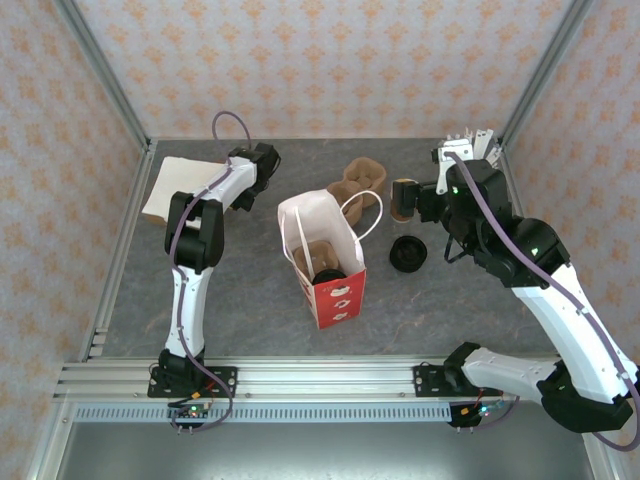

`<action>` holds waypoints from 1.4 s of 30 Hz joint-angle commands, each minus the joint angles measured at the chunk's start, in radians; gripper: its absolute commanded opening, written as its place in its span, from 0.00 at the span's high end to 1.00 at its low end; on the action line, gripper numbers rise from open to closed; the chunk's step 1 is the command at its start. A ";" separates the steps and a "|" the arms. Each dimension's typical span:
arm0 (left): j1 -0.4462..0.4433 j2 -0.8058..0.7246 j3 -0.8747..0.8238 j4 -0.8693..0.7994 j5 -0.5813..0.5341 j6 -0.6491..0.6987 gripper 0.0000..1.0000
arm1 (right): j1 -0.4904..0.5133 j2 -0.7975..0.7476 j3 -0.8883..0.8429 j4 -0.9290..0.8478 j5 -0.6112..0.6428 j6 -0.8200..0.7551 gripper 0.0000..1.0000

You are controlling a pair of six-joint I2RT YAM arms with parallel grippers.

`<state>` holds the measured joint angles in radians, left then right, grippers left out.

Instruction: Pack the takeout coffee

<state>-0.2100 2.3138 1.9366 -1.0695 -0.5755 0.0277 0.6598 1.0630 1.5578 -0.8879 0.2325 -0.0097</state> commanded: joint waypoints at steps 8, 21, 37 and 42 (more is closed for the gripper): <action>-0.008 -0.095 0.020 -0.021 -0.036 0.008 0.95 | -0.006 -0.003 -0.016 0.022 0.008 -0.007 0.01; -0.003 -0.340 0.135 -0.108 -0.004 0.007 1.00 | -0.007 -0.003 -0.018 -0.007 0.086 0.007 0.01; -0.041 -0.904 0.097 0.166 0.552 0.015 1.00 | -0.006 0.000 -0.038 0.000 0.150 0.049 0.01; -0.042 -1.056 -0.030 0.362 0.751 -0.007 1.00 | -0.008 -0.001 -0.042 -0.004 0.149 0.061 0.01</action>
<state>-0.2474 1.3010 1.9591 -0.8726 -0.0048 0.0277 0.6575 1.0641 1.5238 -0.8894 0.3489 0.0296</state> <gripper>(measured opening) 0.044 0.994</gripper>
